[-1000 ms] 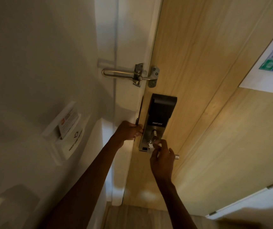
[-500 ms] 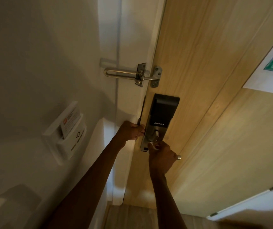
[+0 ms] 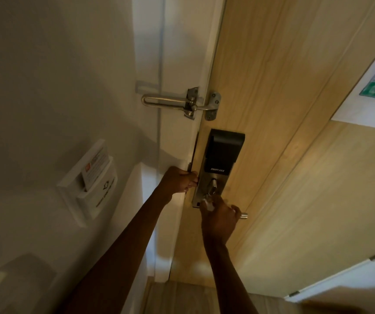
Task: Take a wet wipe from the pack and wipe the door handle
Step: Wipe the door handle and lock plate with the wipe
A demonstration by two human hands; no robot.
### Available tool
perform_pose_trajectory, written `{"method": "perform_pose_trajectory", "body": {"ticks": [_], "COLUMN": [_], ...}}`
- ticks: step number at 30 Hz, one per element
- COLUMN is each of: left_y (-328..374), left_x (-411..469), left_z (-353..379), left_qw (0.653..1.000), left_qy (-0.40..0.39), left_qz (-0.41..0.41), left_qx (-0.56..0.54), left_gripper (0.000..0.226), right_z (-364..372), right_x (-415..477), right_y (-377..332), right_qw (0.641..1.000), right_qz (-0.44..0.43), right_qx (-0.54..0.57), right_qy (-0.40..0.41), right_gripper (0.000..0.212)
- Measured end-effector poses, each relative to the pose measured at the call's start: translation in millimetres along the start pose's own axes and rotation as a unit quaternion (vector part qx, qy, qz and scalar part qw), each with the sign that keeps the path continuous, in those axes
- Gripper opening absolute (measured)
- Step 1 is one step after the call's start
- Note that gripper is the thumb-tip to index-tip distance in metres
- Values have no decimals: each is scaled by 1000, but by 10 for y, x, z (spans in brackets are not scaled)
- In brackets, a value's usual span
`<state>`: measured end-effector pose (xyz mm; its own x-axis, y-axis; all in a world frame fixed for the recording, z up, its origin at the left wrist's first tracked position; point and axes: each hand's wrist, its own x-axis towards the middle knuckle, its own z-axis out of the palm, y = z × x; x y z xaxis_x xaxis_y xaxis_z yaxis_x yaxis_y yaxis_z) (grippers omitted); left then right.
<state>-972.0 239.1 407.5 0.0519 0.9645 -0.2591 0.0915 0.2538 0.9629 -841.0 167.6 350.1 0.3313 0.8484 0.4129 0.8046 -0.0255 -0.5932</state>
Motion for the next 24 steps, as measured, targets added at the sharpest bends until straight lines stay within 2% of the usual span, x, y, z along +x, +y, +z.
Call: {"method": "perform_pose_trajectory", "body": {"ticks": [2,8,11,17,20,24], "left_y": [11,14,30,32,47,54], "left_x": [-10,-25,-32,-64,-86,-88], "left_z": [13,1,-17,-9,-9,-20], "left_qw": [1000,1000,1000,1000,1000,1000], "left_qy": [-4,-7,-25,-26,-20,-28], "left_qz": [-4,-1,-8,5,13,9], "left_qx": [-1,0,3,13,10,12], "left_gripper": [19,23,22,20,19,20], "right_z": [34,-150,-321,-601,-395,-329], "right_x": [10,-28,85,366,237,207], "right_y": [5,405,619,739,480,399], "right_qw": [1000,986,976,965,959,960], "right_qz": [-6,-147,-186,-199,-220,-189], "right_qx": [7,18,-8,-24,-36,-81], "right_qy": [-8,-75,-113,-168,-174,-189], "right_gripper": [15,24,24,16,25,27]}}
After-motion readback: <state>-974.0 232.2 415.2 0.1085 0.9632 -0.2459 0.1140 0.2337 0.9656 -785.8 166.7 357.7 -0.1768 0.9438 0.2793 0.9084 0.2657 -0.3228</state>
